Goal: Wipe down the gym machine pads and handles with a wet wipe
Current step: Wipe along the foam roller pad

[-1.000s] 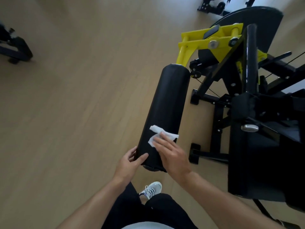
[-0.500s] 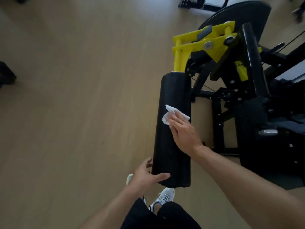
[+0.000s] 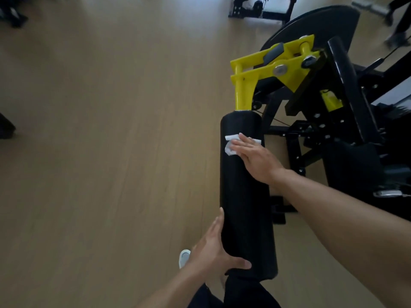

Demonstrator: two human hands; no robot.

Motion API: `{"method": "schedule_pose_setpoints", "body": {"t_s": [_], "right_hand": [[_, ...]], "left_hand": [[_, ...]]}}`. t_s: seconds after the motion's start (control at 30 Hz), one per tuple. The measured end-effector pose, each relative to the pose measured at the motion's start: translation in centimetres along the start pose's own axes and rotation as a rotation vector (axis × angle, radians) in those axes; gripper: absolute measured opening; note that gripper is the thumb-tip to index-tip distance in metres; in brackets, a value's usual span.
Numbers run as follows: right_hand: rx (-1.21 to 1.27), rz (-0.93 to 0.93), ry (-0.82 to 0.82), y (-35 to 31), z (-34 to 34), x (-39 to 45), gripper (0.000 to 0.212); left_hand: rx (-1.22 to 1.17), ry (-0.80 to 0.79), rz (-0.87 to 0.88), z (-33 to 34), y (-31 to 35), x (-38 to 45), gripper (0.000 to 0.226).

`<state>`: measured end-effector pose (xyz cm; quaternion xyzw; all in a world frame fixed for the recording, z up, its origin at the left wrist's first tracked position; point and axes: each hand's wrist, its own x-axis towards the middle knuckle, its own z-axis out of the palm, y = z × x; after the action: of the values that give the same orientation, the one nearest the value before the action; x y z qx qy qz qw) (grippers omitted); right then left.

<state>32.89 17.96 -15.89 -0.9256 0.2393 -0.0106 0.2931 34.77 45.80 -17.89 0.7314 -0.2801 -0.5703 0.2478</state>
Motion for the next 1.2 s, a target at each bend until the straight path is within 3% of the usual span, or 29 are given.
{"method": "schedule_pose_setpoints", "body": {"t_s": [0.2, 0.47, 0.57, 0.73, 1.0, 1.2], "right_hand": [[-0.011, 0.045, 0.009, 0.2, -1.5, 4.3, 0.04], [-0.012, 0.112, 0.072, 2.4, -2.3, 8.2, 0.038], [0.015, 0.131, 0.115, 2.3, -1.1, 6.7, 0.042], [0.05, -0.024, 0.183, 1.2, 1.7, 0.6, 0.033], [0.039, -0.15, 0.15, -2.9, 5.6, -13.5, 0.033], [0.105, -0.063, 0.082, -1.8, 3.2, -7.4, 0.037]], "left_hand": [[-0.069, -0.003, -0.024, 0.2, 0.3, 0.2, 0.149], [-0.03, 0.126, -0.039, 2.7, 1.7, 0.0, 0.149], [-0.018, 0.154, -0.046, 3.0, 1.6, 0.0, 0.15], [-0.018, 0.136, -0.054, 2.8, 2.0, -0.2, 0.151], [0.046, 0.161, -0.032, 2.7, 2.5, -0.5, 0.152], [0.096, 0.167, -0.053, 2.8, 2.3, -0.3, 0.15]]}}
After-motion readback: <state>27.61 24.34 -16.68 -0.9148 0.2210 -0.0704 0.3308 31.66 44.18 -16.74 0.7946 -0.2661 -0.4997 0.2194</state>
